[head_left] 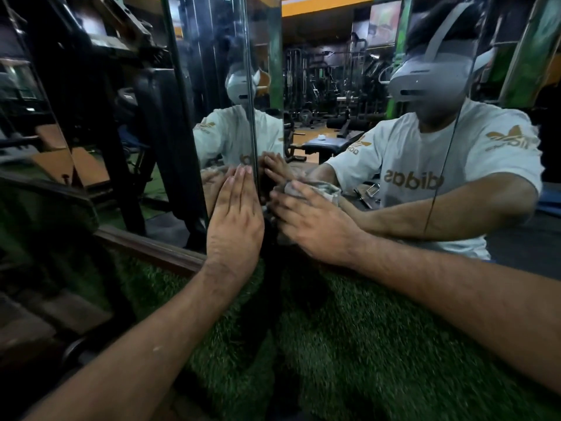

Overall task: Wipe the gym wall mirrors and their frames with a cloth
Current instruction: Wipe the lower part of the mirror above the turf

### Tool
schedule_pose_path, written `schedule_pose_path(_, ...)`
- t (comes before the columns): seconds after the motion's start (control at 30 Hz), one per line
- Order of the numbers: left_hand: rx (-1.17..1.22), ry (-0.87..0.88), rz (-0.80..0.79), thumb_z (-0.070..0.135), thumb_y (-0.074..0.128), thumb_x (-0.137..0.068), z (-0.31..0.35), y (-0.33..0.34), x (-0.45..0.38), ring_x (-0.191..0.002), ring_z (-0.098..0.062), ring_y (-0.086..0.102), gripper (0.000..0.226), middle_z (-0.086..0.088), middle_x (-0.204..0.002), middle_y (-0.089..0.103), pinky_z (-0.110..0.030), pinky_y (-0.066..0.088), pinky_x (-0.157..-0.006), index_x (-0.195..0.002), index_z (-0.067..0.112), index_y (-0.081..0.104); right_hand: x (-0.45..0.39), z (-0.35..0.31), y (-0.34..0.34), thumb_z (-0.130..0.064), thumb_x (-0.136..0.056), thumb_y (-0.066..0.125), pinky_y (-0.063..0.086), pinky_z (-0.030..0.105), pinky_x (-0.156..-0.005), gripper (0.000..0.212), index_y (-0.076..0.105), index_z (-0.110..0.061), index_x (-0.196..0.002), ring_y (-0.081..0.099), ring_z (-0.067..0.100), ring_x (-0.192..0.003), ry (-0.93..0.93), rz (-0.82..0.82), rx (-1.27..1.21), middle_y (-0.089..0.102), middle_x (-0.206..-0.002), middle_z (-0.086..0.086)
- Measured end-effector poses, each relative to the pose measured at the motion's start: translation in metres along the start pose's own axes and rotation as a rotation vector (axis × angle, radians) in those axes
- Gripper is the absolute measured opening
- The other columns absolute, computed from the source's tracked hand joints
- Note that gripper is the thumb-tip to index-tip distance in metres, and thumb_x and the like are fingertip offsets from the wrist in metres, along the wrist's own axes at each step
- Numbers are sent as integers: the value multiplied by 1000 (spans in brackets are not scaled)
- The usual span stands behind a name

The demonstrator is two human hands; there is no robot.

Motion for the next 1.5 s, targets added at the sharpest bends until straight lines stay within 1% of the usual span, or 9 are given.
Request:
schedule_pose_path(0.13,-16,-16,11,26,24,-106,-8,-2,2,-152,-45,-12,74,-36,-161,-12,-52,-14,-121,-145,-21,-19,-22,14,-7,-19,-101,34,9,57,-125,48,68,-5,-130,42,37,-148,153,57,93,57,-149,17)
schedule_pose_path(0.33,-74,21,-7,21,20,-105,-8,-3,4,-151,-48,-15,70,-41,-158,-16,-54,-15,-120,-143,-25,-17,-23,-6,11,-22,-99,34,15,56,-125,48,72,-5,-122,46,35,-146,-12,-11,-26,64,-141,16)
schedule_pose_path(0.53,1,20,-39,19,18,-104,-4,-2,5,-144,-51,-23,67,-40,-158,-16,-55,-24,-113,-147,-22,-13,-51,38,-20,-24,-99,41,13,60,-125,43,65,-8,-131,39,36,-150,247,75,105,54,-152,16)
schedule_pose_path(0.8,166,18,32,12,10,-95,-5,-6,15,-153,-45,1,64,-36,-162,4,-51,-14,-122,-153,-16,6,-11,-23,24,-24,-98,34,9,55,-127,51,67,-4,-133,42,36,-148,3,-83,11,58,-146,20)
schedule_pose_path(0.93,223,112,-71,16,-5,-93,8,3,34,-152,-46,-9,68,-35,-162,-3,-50,-19,-120,-154,-12,-1,-11,-15,13,-27,-93,46,6,55,-129,44,66,-8,-127,38,36,-150,111,-31,-59,57,-147,18)
schedule_pose_path(1.07,238,128,-178,22,19,-106,11,9,38,-153,-44,-11,62,-34,-163,-7,-49,-21,-120,-151,-13,-5,2,-35,18,-26,-95,46,9,56,-128,47,67,-4,-130,42,35,-148,172,-6,-64,60,-146,17)
schedule_pose_path(1.23,277,72,-192,20,15,-103,20,16,49,-153,-45,-12,63,-35,-162,-10,-52,-15,-123,-155,-10,-4,24,-63,39,-23,-99,34,17,57,-124,48,70,-9,-128,46,35,-146,92,-140,-33,63,-142,15)
schedule_pose_path(1.43,363,11,-76,15,15,-97,45,23,51,-153,-44,15,63,-34,-160,21,-50,-9,-124,-154,-10,24,34,-33,24,-29,-97,38,7,59,-127,63,43,-3,-154,23,34,-157,248,-157,27,32,-166,19)
schedule_pose_path(1.5,354,27,-95,16,13,-98,55,31,51,-154,-43,5,63,-33,-162,9,-51,-18,-122,-156,-11,13,49,-32,20,-30,-96,46,9,60,-127,66,41,-3,-156,22,35,-158,284,-175,33,29,-167,19)
Point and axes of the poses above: each hand's wrist, its own x-axis away from the middle knuckle, its own y-axis out of the palm, z = x × y, the point moved 10 cm from there along -x, towards the middle knuckle
